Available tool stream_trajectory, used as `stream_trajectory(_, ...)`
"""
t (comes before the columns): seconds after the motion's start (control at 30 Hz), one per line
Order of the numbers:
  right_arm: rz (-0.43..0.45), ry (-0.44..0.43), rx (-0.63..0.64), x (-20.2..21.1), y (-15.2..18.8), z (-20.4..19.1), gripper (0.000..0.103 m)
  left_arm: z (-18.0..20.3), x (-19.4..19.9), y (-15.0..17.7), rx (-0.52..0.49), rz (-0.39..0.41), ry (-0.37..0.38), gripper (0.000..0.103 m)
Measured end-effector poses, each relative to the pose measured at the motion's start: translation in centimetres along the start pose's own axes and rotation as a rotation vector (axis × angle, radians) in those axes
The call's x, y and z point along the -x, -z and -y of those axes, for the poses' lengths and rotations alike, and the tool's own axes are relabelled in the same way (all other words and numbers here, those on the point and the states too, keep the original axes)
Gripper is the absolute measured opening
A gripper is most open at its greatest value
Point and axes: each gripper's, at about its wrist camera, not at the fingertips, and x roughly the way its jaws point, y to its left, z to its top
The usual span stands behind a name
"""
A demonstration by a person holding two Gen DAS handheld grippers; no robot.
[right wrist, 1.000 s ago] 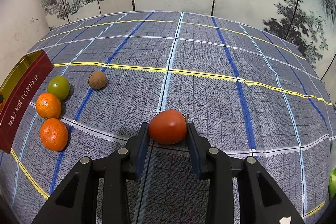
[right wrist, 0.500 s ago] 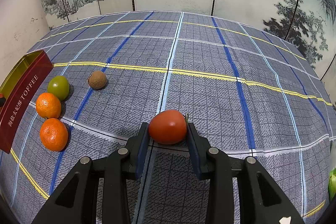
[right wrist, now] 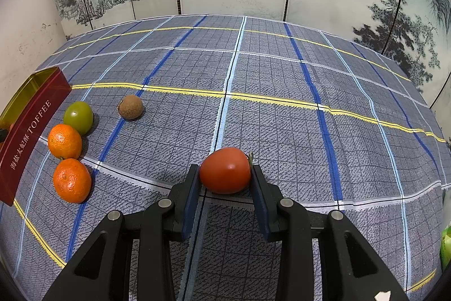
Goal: Organize fruits
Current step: 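Carry the red tomato into the tin with the left gripper and release, then withdraw the left gripper from the tin while the right gripper carries its red tomato toward the tin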
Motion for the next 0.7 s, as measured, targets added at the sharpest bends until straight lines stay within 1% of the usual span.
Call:
stream_trajectory(0.27,0.000,0.001,0.000,0.02,0.02,0.04,0.033,-0.05,0.03,-0.08,-0.002,0.002,0.003,0.040)
stream_trajectory(0.4,0.000,0.003,0.002,0.02,0.04,0.05,0.033,-0.06,0.16,-0.09,-0.006,0.008,-0.002,0.043)
stream_trajectory(0.63,0.001,0.010,0.007,-0.03,0.13,0.32,0.032,0.03,0.73,0.07,-0.006,0.017,-0.002,0.046)
stream_trajectory(0.7,0.001,0.010,0.007,-0.02,0.15,0.38,0.032,0.12,0.95,0.13,-0.008,0.021,-0.002,0.049)
